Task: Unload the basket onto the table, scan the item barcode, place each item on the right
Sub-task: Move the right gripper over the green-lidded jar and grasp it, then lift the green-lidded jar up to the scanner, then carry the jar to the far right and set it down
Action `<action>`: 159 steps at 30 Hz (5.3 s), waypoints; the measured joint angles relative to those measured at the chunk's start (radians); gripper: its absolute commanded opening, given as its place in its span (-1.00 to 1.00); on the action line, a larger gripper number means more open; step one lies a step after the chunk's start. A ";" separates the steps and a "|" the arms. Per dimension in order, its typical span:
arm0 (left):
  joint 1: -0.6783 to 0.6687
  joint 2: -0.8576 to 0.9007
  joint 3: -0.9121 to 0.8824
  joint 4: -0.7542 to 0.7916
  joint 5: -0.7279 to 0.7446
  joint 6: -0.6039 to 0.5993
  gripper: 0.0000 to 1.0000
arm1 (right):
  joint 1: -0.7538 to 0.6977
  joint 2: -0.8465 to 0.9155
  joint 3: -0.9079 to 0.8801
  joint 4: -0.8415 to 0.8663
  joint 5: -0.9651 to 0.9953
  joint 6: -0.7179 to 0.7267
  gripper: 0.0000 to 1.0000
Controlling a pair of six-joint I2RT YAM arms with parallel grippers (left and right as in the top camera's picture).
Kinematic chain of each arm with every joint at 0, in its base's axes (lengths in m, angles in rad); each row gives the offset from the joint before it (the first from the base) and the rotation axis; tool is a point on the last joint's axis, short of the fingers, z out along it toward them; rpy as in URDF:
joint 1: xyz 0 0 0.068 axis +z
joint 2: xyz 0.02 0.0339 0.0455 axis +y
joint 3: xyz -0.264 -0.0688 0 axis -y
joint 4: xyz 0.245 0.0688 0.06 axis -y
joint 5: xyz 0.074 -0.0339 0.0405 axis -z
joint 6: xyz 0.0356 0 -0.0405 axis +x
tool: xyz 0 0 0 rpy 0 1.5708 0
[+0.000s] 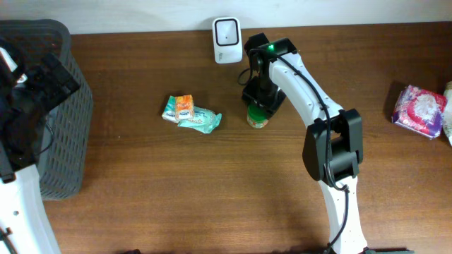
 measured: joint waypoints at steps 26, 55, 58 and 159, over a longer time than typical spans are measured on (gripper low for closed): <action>0.000 0.000 0.000 0.000 0.000 0.000 0.98 | 0.003 0.000 0.036 -0.077 0.031 -0.525 0.81; 0.000 0.000 0.000 0.000 0.000 0.000 0.99 | -0.147 0.003 0.192 -0.120 -0.951 -0.485 0.24; 0.000 0.000 0.000 0.000 0.000 0.000 0.98 | -0.139 0.003 0.192 -0.144 -1.134 -0.484 0.24; 0.000 0.000 0.000 -0.224 0.000 0.000 0.98 | -0.761 0.082 0.196 0.238 0.141 -0.598 0.47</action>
